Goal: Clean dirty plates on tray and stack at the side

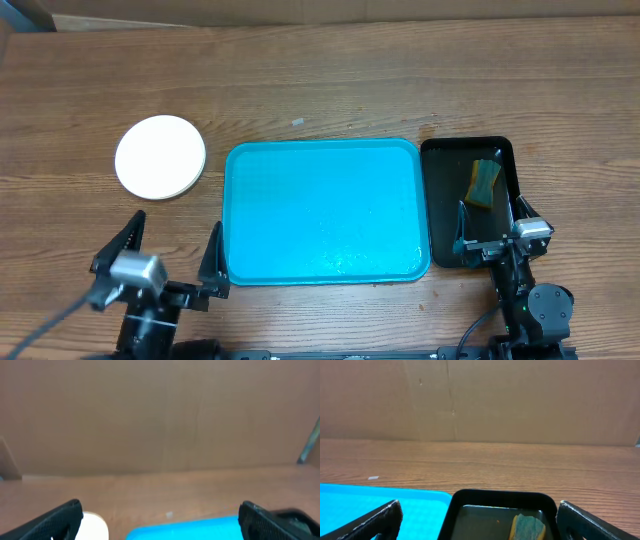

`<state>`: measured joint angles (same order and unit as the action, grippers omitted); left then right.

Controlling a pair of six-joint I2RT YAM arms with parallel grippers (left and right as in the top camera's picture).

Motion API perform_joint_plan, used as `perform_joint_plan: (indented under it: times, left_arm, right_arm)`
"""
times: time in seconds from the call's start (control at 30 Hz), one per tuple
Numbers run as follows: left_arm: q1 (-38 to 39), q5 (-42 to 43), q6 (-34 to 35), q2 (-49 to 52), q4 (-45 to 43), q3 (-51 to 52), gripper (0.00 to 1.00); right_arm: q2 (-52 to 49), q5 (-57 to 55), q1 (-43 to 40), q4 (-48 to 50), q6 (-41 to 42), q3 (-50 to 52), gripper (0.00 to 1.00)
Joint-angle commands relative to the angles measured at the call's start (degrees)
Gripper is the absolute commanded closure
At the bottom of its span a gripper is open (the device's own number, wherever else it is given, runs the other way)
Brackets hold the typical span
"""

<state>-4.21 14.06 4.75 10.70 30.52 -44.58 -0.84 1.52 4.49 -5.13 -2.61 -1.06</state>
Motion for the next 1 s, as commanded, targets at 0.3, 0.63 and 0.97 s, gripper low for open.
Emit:
perform_joint_plan:
  times: [0.3,0.63,0.97]
  left_arm:
    - [0.2,-0.7,3.3,-10.5,-34.0,17.0,0.0]
    - [0.2,-2.9,11.1,-10.5,-43.6,22.1,0.0]
    - [1.7,-4.5,16.3,-10.5,-44.6,28.0,0.0]
  right_arm:
    - [0.7,0.1,-0.3,0.4,-0.2,0.6,0.0]
    - [0.7,0.1,-0.3,0.4,-0.2,0.6,0.0]
    - [0.7,0.1,-0.3,0.4,-0.2,0.6,0.0]
